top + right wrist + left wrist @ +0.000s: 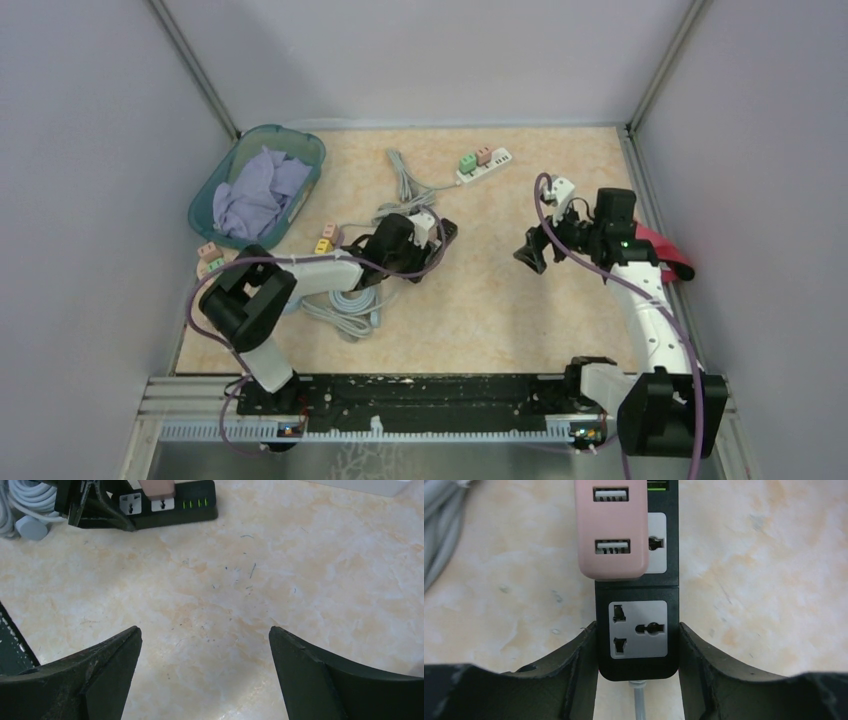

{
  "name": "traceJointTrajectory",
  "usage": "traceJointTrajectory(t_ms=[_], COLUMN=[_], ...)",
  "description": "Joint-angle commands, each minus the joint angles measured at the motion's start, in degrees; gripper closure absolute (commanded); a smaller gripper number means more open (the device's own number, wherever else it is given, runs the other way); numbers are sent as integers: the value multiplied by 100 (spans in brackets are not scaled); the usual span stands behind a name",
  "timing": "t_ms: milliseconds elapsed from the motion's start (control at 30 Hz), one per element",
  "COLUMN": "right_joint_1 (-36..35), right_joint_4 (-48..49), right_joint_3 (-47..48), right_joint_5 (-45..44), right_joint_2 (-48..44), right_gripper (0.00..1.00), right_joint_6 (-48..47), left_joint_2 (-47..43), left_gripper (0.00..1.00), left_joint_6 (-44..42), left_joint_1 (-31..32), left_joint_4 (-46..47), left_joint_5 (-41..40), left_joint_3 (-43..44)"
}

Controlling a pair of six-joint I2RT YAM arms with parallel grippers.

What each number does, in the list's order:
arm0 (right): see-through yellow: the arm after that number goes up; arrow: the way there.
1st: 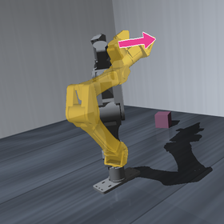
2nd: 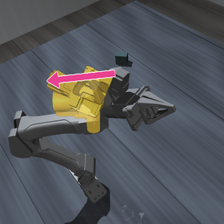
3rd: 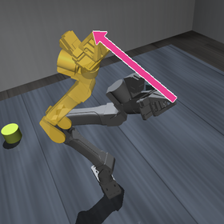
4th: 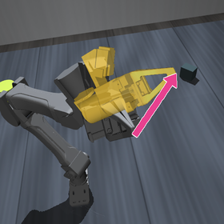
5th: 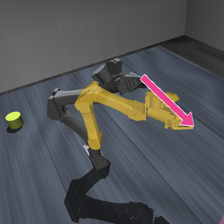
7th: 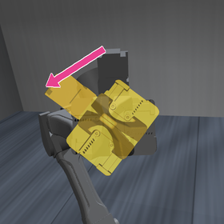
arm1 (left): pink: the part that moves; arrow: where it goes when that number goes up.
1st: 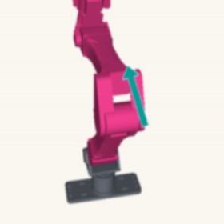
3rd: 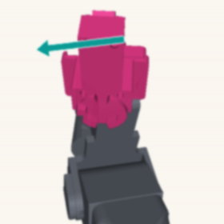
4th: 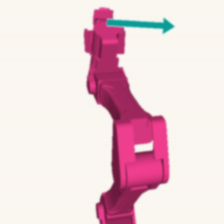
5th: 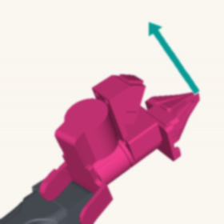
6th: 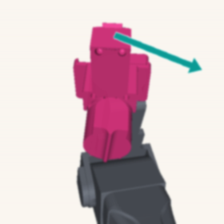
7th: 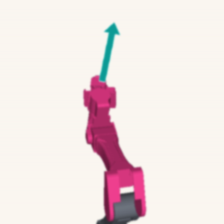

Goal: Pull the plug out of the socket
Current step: Pick up the socket from the center of the board, then place the socket at the center of the board.

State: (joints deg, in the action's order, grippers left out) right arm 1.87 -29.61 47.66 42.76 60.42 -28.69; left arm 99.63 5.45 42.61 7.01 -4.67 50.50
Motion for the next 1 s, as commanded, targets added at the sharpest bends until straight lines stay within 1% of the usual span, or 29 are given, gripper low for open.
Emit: traceJointTrajectory(t_ms=[0, 67, 100, 133, 167, 200, 233, 300, 400, 567, 600, 700, 733, 867, 967], right_joint_1=[-63, -64, -65, -64, -66, -63, -63, -67, -164, -555, -621, -792, -846, -1157, -1443], right_joint_4=[-46, -464, -803, -1261, -1996, -2417, -2750, -3038, -2987, -2493, -2423, -2385, -2202, -1145, -914], right_joint_3=[-62, -169, -210, -239, -259, -288, -332, -397, -505, -761, -810, -1018, -1067, -1144, -1145], right_joint_5=[1242, 1985, 2312, 2607, 2834, 3021, 3162, 3337, 3341, 2909, 2875, 2699, 2572, 1993, 1717], right_joint_2=[-9, 2, -13, -27, -29, -33, -35, -42, -69, -97, -94, -88, -78, 25, 165], right_gripper=[1, 1, 1, 1, 1, 1, 1, 1, 1, 1, 2, 7, 8, 13, 16], right_joint_6=[-514, -1332, -1971, -2811, -3993, -4712, -5236, -5706, -5835, -5624, -5647, -6168, -6012, -4756, -4485], left_joint_2=[-681, -915, -1009, -1076, -1099, -1093, -1060, -921, -509, 7, 58, 155, 173, 179, 173], left_gripper=[99, 99, 100, 100, 100, 100, 100, 100, 100, 100, 100, 100, 100, 84, 64], left_joint_6=[-1350, -1712, -1849, -1954, -2054, -2130, -2199, -2314, -2530, -2670, -2672, -2650, -2624, -2483, -2389], left_joint_1=[197, 239, 265, 297, 333, 380, 442, 630, 977, 1295, 1320, 1389, 1397, 1492, 1593], left_joint_4=[731, 979, 1119, 1255, 1343, 1407, 1470, 1510, 1316, 1224, 1232, 1218, 1228, 1517, 1886], left_joint_5=[1728, 2502, 2793, 2981, 3186, 3331, 3459, 3576, 3509, 3303, 3272, 3201, 3189, 3100, 2932], left_joint_3=[-499, -806, -951, -1087, -1174, -1245, -1274, -1263, -996, -572, -530, -439, -433, -537, -667])
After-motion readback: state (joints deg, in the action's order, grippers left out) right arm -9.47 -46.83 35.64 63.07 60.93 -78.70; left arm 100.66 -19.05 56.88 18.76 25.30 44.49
